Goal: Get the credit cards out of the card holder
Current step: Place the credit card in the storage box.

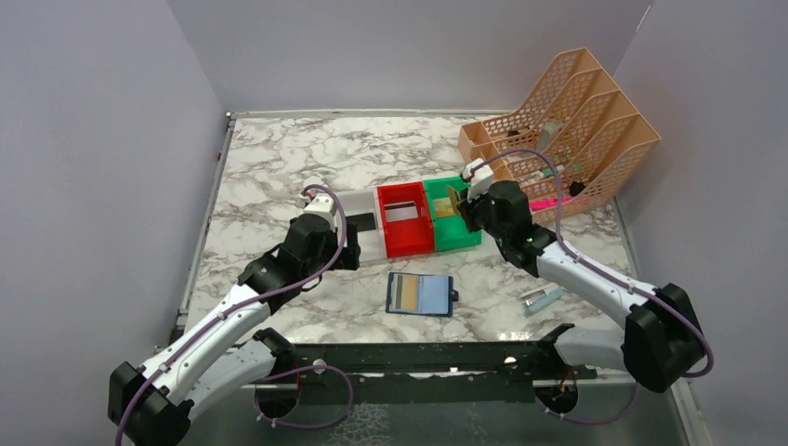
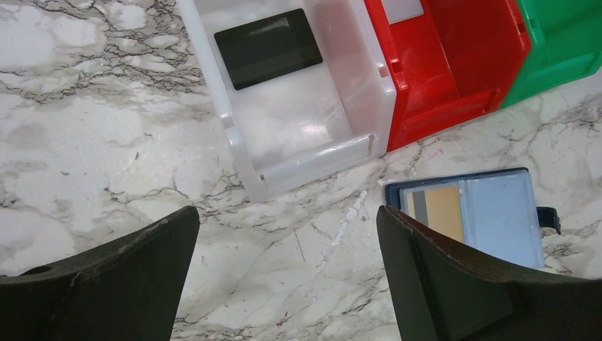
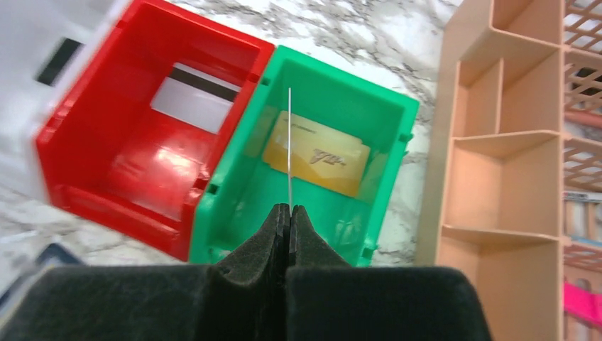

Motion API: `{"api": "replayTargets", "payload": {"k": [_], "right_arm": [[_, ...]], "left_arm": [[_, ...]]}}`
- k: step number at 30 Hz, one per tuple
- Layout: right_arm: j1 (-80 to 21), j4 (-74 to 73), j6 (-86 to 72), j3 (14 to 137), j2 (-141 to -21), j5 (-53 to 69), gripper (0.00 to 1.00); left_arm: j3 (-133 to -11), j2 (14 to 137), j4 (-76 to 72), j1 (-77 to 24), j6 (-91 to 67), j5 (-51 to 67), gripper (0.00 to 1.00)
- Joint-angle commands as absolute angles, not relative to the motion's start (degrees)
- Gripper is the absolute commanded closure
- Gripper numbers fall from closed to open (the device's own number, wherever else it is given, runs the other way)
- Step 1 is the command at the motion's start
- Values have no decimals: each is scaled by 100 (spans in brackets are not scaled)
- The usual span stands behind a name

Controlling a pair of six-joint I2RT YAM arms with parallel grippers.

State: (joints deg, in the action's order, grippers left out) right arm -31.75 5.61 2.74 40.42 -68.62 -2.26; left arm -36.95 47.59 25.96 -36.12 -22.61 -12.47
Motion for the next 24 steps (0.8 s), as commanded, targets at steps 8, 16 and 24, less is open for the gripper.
{"api": "replayTargets", "payload": {"k": [8,16,24], "right_arm": [[-3146,1460,3151,4569,-8589,-627,99],[-3120,2107,3955,4443,-8929,-375,99],[-3091,2805,4346,4259,-9225,-417,99]], "left_arm": [[-3771,4619,2543,-3630,-2145,-1468,1],[-3769,4636,2543,-3630,-2127,-1495,1],[-3771,4676,2543,-3630,-2110,-1485,1]]}}
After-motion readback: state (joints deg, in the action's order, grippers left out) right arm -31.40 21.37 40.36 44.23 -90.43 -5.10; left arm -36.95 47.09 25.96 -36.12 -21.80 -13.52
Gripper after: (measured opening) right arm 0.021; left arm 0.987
